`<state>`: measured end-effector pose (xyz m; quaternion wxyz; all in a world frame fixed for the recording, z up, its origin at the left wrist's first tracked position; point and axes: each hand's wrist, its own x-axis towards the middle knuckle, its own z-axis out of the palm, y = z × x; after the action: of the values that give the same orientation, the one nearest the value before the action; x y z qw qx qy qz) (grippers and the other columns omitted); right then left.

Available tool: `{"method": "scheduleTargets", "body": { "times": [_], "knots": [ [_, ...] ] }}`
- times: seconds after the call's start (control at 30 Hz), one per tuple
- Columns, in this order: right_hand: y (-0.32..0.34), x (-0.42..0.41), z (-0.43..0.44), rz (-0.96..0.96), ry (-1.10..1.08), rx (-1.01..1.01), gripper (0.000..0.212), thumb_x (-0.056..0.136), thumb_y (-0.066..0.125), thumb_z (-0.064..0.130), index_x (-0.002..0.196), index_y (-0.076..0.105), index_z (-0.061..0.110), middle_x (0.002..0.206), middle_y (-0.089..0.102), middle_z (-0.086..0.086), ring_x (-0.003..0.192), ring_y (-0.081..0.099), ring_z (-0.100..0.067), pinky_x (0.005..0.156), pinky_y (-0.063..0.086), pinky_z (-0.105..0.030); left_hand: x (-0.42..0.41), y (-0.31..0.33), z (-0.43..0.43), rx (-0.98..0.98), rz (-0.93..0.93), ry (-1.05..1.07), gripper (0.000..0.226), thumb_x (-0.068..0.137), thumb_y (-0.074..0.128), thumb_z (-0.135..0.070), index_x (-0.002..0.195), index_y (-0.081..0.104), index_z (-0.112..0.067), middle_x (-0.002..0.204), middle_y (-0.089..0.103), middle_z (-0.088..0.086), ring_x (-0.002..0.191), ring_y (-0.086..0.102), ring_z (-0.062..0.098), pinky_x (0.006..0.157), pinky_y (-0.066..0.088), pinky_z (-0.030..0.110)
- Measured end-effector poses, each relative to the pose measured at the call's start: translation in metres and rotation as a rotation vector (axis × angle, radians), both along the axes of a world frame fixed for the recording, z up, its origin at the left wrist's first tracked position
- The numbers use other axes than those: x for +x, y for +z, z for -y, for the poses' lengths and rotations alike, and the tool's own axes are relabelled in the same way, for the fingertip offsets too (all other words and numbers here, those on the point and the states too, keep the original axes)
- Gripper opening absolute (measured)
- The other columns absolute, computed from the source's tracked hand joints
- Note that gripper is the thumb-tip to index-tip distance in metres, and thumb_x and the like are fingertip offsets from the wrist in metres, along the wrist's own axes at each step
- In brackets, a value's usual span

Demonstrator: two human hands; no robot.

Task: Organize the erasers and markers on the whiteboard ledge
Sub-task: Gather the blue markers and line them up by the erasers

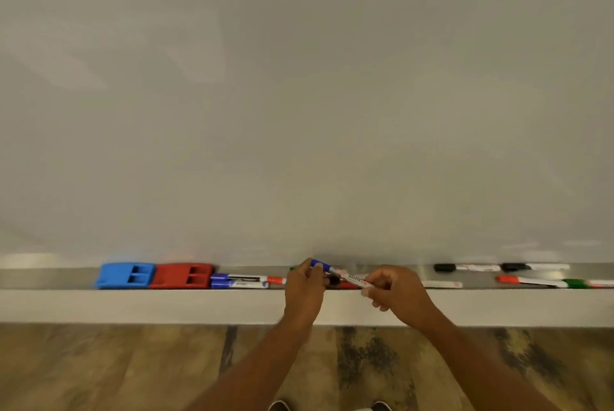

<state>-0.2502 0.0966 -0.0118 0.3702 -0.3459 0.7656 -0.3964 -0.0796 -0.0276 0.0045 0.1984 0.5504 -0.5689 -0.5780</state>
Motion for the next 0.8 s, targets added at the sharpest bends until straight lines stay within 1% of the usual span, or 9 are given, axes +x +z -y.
{"method": "scheduleTargets", "body": {
  "times": [0.13, 0.23, 0.3, 0.33, 0.4, 0.47, 0.63, 0.73, 0.8],
  "knots": [
    [-0.001, 0.045, 0.045, -0.412, 0.257, 0.075, 0.009, 0.093, 0.069, 0.035, 0.090, 0.073, 0.028, 0.078, 0.068, 0.007, 0.070, 0.061, -0.011, 0.062, 0.045, -0.022, 0.038, -0.004, 0.030, 0.009, -0.003, 0.107, 0.022, 0.106, 0.057, -0.016, 0.094, 0.074, -0.010, 0.088, 0.078, 0.013, 0.088, 0.075, 0.031, 0.086, 0.061, 0.044],
    [-0.004, 0.069, 0.071, -0.533, 0.293, 0.005, 0.014, 0.100, 0.058, 0.031, 0.094, 0.068, 0.024, 0.088, 0.061, 0.003, 0.080, 0.056, -0.014, 0.067, 0.042, -0.026, 0.063, -0.008, 0.047, -0.030, 0.054, 0.116, 0.017, 0.104, 0.057, -0.014, 0.093, 0.069, -0.010, 0.085, 0.072, 0.014, 0.079, 0.065, 0.025, 0.074, 0.054, 0.035],
    [-0.009, 0.084, 0.090, -0.611, 0.316, -0.028, 0.016, 0.103, 0.054, 0.027, 0.104, 0.069, 0.023, 0.096, 0.064, 0.001, 0.086, 0.058, -0.015, 0.074, 0.047, -0.028, 0.082, -0.008, 0.058, -0.081, 0.146, 0.119, 0.012, 0.105, 0.055, -0.014, 0.106, 0.067, -0.016, 0.095, 0.072, 0.012, 0.079, 0.063, 0.018, 0.069, 0.053, 0.026],
    [-0.012, 0.091, 0.099, -0.652, 0.330, -0.031, 0.016, 0.103, 0.054, 0.024, 0.108, 0.069, 0.023, 0.100, 0.066, 0.001, 0.089, 0.060, -0.016, 0.079, 0.050, -0.029, 0.089, -0.008, 0.062, -0.107, 0.200, 0.107, 0.018, 0.106, 0.055, -0.014, 0.120, 0.065, -0.019, 0.107, 0.072, 0.013, 0.087, 0.066, 0.018, 0.073, 0.056, 0.025],
    [-0.017, 0.106, 0.116, -0.713, 0.346, -0.018, 0.015, 0.100, 0.062, 0.019, 0.113, 0.070, 0.023, 0.106, 0.069, 0.000, 0.094, 0.064, -0.017, 0.085, 0.054, -0.028, 0.106, -0.012, 0.071, -0.149, 0.291, 0.078, 0.047, 0.107, 0.057, -0.014, 0.153, 0.049, -0.012, 0.143, 0.062, 0.016, 0.123, 0.065, 0.028, 0.101, 0.057, 0.036],
    [-0.021, 0.122, 0.130, -0.731, 0.329, -0.001, 0.021, 0.093, 0.072, 0.014, 0.113, 0.071, 0.022, 0.108, 0.072, 0.000, 0.095, 0.068, -0.018, 0.089, 0.058, -0.030, 0.121, -0.014, 0.077, -0.221, 0.357, 0.037, 0.065, 0.105, 0.060, -0.014, 0.164, 0.032, -0.011, 0.165, 0.042, 0.014, 0.151, 0.044, 0.033, 0.120, 0.043, 0.042],
    [-0.027, 0.147, 0.152, -0.835, 0.328, 0.010, 0.024, 0.088, 0.076, 0.014, 0.110, 0.072, 0.024, 0.105, 0.075, 0.002, 0.092, 0.071, -0.019, 0.088, 0.060, -0.033, 0.149, -0.032, 0.084, -0.577, 0.597, -0.227, 0.078, 0.098, 0.055, -0.012, 0.168, 0.020, -0.014, 0.177, 0.023, 0.005, 0.164, 0.017, 0.024, 0.134, 0.015, 0.041],
    [-0.024, 0.157, 0.163, -0.927, 0.382, 0.009, 0.022, 0.085, 0.077, 0.015, 0.104, 0.073, 0.026, 0.093, 0.075, 0.003, 0.083, 0.071, -0.021, 0.078, 0.061, -0.036, 0.157, -0.045, 0.087, -0.696, 0.776, -0.464, 0.083, 0.096, 0.043, -0.016, 0.170, 0.004, -0.019, 0.180, 0.001, 0.002, 0.166, -0.005, 0.020, 0.130, -0.010, 0.045],
    [-0.023, 0.166, 0.168, -0.965, 0.412, 0.039, 0.021, 0.085, 0.074, 0.013, 0.102, 0.073, 0.024, 0.092, 0.075, 0.002, 0.084, 0.071, -0.023, 0.078, 0.059, -0.038, 0.161, -0.054, 0.088, -0.740, 0.846, -0.589, 0.081, 0.099, 0.038, -0.021, 0.169, -0.002, -0.018, 0.179, -0.007, 0.003, 0.165, -0.011, 0.021, 0.126, -0.017, 0.049]
  ]
}}
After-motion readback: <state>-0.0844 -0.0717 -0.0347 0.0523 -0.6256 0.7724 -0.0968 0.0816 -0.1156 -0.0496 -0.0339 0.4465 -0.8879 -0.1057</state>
